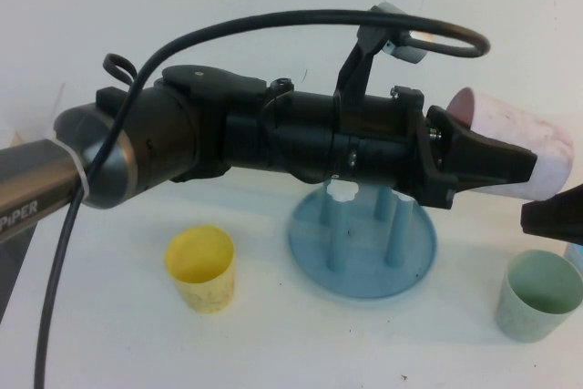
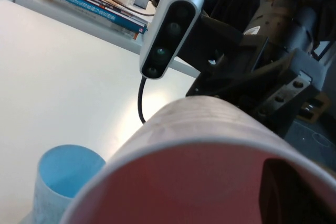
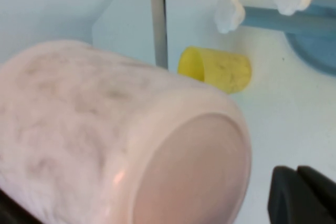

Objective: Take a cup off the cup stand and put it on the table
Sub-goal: Hand over the cup, then place the cup on the table

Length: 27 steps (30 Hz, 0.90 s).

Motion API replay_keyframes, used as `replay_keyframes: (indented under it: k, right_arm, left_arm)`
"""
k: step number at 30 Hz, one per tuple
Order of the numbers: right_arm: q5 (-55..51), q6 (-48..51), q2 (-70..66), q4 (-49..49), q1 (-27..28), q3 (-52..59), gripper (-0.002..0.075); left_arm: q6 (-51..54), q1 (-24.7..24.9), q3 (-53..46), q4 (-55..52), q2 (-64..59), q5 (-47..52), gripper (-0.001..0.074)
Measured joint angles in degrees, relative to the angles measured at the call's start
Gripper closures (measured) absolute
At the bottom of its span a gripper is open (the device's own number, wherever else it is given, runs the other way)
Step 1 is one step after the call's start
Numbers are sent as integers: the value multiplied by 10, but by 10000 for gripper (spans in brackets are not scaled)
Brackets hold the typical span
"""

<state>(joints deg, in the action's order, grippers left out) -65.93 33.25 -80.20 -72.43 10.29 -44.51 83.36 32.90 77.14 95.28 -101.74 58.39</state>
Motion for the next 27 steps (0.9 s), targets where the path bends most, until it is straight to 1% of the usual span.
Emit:
replay_keyframes:
  k: [3,6,9,12,15,18,20,22,24,27]
  right_arm:
    - [-9,7,0,9,0,0,727]
    - [-14,35,0,10,0,0,727]
    - [-14,66,0,10,0,0,727]
    - [-16,91,0,10,0,0,727]
    - [-16,110,0,10,0,0,727]
    - [-16,126,0,10,0,0,727]
    - [-17,133,0,10,0,0,727]
    - [-17,140,0,10,0,0,727]
    - [-17,150,0,10,0,0,727]
    - [-17,158,0,10,0,0,727]
  left_arm:
    - [1,0,0,0,0,-1,718]
    - [1,-8,0,-4,3,-2,718]
    - [-28,-20,0,-56,16,-29,718]
    - [-97,-24,0,-173,43,-79,718]
    - [-220,-19,0,-351,72,-98,718]
    - [-359,0,0,-539,92,-78,718]
    - [-457,21,0,-674,97,-44,718]
    - [-531,44,0,-781,92,-10,718]
    - [-581,66,0,-865,83,16,718]
    - [-615,86,0,-916,61,32,718]
